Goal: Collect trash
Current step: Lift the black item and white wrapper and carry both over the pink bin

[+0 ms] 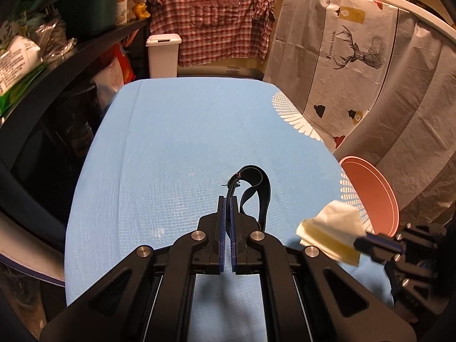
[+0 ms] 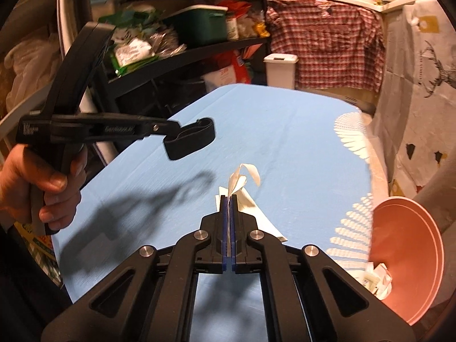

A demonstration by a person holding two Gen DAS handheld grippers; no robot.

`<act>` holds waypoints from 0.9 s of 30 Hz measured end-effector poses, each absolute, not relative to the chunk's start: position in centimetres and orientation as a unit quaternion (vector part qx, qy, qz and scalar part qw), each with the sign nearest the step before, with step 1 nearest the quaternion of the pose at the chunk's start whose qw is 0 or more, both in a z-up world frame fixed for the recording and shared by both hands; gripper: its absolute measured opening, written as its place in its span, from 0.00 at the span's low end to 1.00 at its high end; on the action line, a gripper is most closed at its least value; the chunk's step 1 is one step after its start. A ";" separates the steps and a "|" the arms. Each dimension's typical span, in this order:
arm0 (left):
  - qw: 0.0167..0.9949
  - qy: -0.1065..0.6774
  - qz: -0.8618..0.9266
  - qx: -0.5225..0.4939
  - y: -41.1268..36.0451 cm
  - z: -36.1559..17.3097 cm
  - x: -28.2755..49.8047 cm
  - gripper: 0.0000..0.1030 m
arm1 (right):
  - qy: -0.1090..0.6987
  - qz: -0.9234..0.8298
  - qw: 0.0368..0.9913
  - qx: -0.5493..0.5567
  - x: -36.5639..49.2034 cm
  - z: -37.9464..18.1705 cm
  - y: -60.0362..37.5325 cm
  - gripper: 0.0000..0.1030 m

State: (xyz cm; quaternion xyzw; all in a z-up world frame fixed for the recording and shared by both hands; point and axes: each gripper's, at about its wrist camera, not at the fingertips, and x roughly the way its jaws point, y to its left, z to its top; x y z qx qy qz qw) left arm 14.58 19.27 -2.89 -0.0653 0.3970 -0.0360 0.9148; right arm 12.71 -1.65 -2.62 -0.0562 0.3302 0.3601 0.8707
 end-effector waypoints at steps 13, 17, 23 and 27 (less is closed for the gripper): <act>0.925 0.371 -0.058 -0.052 15.8 -0.8 14.6 0.03 | 0.302 0.312 0.901 -0.011 14.2 1.8 -7.5 0.01; 0.928 0.362 -0.065 -0.049 14.7 -0.3 14.8 0.02 | 0.295 0.294 0.909 -0.003 14.8 2.8 -9.9 0.01; 0.930 0.356 -0.076 -0.046 13.3 0.0 15.0 0.03 | 0.291 0.265 0.919 0.014 15.5 3.4 -13.3 0.01; 0.931 0.354 -0.083 -0.042 12.5 -0.1 15.3 0.02 | 0.289 0.242 0.926 0.023 16.1 3.7 -16.1 0.01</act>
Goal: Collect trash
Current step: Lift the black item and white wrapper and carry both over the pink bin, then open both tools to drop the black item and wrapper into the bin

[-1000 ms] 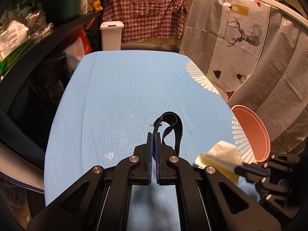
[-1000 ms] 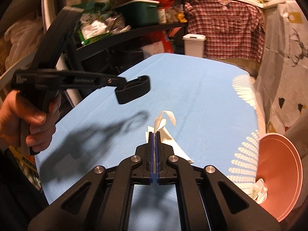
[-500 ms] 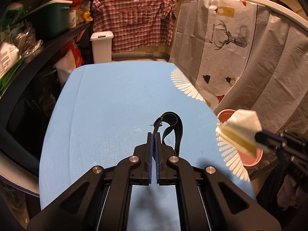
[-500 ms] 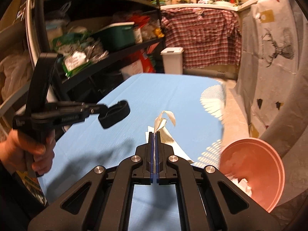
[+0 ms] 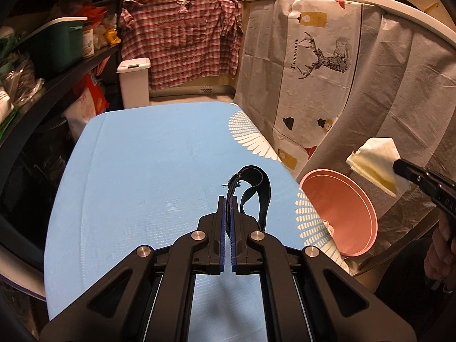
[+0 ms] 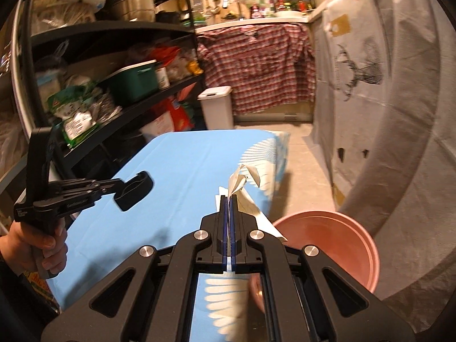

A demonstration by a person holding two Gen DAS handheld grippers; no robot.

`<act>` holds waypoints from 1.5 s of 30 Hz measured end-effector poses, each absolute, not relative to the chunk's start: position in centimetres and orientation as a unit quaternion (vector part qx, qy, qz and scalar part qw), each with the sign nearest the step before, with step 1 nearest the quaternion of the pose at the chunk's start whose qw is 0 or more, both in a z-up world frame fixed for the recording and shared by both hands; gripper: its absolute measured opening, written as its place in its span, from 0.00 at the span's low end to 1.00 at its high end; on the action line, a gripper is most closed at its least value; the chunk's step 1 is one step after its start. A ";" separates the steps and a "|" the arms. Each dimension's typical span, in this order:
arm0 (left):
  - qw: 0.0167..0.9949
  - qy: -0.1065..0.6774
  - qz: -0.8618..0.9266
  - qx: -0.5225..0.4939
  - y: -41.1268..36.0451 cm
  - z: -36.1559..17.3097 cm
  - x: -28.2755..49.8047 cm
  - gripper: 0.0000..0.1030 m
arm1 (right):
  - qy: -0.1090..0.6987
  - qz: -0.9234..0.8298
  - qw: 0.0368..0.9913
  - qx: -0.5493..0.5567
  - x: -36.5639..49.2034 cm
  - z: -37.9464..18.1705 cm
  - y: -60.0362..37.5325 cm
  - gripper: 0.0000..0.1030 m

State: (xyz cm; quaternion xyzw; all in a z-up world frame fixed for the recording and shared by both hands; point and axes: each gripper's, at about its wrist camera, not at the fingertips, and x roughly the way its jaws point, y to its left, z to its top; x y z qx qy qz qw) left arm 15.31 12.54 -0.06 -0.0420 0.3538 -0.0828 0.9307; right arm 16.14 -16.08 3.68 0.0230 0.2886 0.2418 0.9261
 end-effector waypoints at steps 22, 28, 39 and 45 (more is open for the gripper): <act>0.920 0.364 -0.148 -0.009 2.8 -0.8 18.7 0.02 | 0.316 0.094 0.941 0.076 19.2 0.6 -24.2 0.02; 0.913 0.368 -0.175 -0.001 -0.8 -1.1 19.9 0.02 | 0.328 0.086 0.937 0.080 19.7 0.0 -24.5 0.02; 0.897 0.388 -0.211 0.010 -5.2 -2.6 21.3 0.03 | 0.332 0.084 0.936 0.085 20.0 -0.4 -24.9 0.02; 0.887 0.402 -0.228 0.016 -6.9 -3.8 21.8 0.03 | 0.335 0.083 0.935 0.085 20.2 -0.6 -25.1 0.05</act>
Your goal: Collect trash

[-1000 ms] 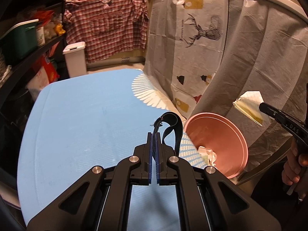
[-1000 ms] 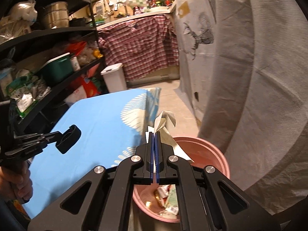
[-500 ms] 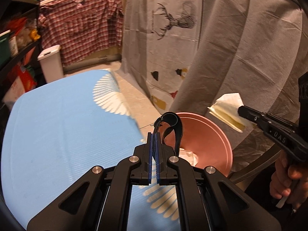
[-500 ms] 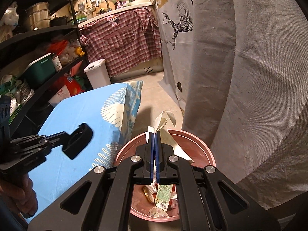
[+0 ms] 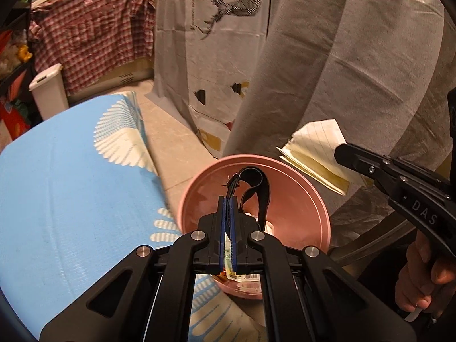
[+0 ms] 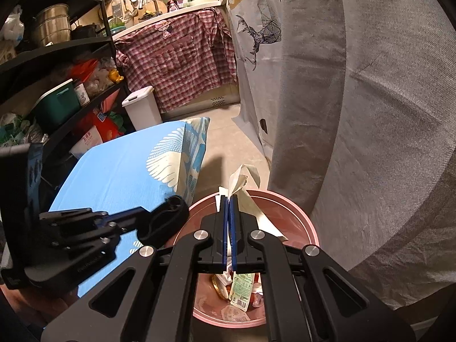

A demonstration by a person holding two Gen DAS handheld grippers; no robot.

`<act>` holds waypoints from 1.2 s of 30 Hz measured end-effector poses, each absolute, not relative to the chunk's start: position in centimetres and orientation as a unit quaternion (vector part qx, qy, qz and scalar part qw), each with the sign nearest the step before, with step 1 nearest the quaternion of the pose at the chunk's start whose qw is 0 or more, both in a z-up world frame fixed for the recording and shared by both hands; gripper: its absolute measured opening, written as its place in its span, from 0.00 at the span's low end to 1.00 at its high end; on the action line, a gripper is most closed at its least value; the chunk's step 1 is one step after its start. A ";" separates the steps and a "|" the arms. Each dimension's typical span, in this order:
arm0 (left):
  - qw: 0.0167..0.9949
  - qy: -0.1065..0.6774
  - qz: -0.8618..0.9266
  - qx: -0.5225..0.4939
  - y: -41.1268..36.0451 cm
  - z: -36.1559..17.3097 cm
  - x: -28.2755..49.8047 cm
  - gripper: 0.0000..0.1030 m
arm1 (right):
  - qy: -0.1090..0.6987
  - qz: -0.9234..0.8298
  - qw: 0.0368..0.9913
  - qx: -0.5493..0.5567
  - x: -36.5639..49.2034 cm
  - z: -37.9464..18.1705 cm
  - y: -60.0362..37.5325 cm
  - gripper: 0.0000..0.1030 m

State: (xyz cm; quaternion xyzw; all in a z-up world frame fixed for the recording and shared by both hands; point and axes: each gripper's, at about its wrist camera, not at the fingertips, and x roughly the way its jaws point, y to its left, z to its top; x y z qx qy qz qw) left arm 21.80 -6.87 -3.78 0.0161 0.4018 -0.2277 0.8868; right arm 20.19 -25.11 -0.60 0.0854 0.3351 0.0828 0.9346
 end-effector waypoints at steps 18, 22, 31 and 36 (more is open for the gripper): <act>0.906 0.372 -0.201 -0.004 -5.6 -0.5 19.0 0.21 | 0.351 0.071 0.930 0.084 19.8 -0.6 -25.2 0.50; 0.915 0.357 -0.186 -0.014 -5.0 0.9 17.2 0.27 | 0.368 0.090 0.921 0.088 19.9 -0.7 -25.2 0.58; 0.930 0.338 -0.142 -0.020 -3.8 2.0 12.5 0.36 | 0.363 0.088 0.922 0.098 18.7 0.1 -25.4 0.58; 0.940 0.316 -0.124 -0.023 -3.9 2.7 9.6 0.50 | 0.329 0.089 0.937 0.080 15.2 1.8 -25.2 0.60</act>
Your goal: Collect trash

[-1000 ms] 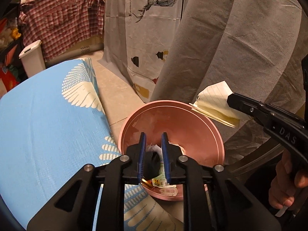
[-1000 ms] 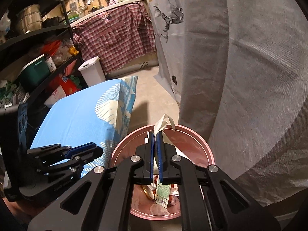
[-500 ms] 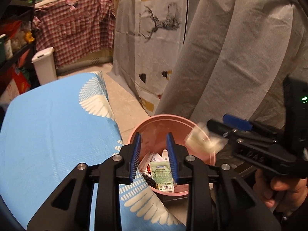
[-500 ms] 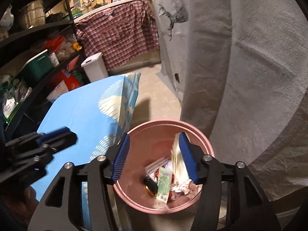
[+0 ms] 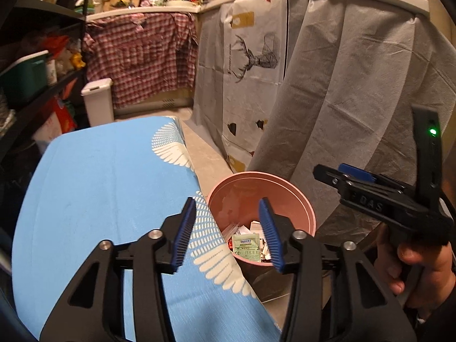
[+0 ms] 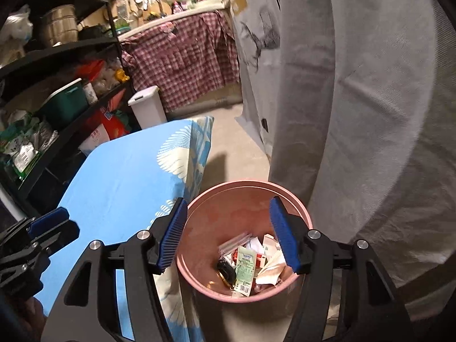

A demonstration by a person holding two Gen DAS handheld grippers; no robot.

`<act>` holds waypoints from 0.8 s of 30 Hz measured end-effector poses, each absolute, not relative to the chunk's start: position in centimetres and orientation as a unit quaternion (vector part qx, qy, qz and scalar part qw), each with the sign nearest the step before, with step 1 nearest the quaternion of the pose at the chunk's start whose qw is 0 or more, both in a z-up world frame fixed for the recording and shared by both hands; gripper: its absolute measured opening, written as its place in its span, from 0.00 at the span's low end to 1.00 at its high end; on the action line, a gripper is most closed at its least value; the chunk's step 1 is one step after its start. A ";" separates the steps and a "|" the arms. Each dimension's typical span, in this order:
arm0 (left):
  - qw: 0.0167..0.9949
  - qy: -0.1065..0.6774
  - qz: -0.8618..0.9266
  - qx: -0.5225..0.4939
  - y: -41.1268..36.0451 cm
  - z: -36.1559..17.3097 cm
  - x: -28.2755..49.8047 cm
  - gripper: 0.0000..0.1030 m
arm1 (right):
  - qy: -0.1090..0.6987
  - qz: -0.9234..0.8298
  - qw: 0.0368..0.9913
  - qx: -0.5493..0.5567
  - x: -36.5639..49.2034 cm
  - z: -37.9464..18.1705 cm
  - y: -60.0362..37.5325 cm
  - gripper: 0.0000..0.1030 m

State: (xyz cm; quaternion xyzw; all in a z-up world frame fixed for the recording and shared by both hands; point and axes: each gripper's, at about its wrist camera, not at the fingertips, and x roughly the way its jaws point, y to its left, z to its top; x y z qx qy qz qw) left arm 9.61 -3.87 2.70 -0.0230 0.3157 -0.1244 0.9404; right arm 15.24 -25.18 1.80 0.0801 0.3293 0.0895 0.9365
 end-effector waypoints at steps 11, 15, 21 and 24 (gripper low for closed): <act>0.945 0.311 -0.088 -0.051 -3.6 1.7 4.0 0.80 | 0.310 0.050 0.948 0.051 6.9 2.6 -25.3 0.84; 0.942 0.322 -0.074 -0.054 -3.5 0.8 2.7 0.82 | 0.319 0.032 0.947 0.035 5.5 2.3 -25.7 0.86; 0.941 0.331 -0.058 -0.047 -4.0 -0.3 1.8 0.92 | 0.320 0.029 0.947 0.025 3.7 1.9 -25.7 0.87; 0.944 0.324 -0.048 -0.037 -4.0 -0.3 2.2 0.92 | 0.322 0.029 0.946 0.023 3.9 1.8 -25.5 0.87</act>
